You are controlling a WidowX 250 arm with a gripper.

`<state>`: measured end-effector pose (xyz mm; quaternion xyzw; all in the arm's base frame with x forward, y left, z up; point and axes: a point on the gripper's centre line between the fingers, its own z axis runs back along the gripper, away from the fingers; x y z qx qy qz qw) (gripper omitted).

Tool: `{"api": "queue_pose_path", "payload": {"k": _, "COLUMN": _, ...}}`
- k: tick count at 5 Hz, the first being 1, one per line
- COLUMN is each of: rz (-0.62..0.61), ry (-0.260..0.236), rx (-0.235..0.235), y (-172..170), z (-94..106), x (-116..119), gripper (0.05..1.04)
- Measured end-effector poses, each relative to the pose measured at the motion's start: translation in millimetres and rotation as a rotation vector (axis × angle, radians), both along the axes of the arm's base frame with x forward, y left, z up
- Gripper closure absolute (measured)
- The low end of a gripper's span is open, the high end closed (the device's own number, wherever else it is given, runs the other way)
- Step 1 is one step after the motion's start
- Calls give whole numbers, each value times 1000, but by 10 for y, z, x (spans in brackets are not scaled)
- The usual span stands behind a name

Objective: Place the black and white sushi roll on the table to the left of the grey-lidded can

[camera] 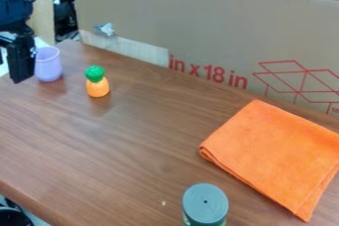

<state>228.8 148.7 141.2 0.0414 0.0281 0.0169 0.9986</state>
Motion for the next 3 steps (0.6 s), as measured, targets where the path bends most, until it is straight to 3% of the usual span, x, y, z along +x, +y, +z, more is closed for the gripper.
{"api": "queue_pose_path", "payload": {"k": 1, "rz": 3, "ry": 20, "rx": -13, "y": -5, "z": -64, "x": -12, "gripper": 83}}
{"api": "queue_pose_path", "payload": {"k": 3, "rz": -10, "ry": 46, "rx": 9, "y": 207, "z": -42, "x": -193, "gripper": 83}}
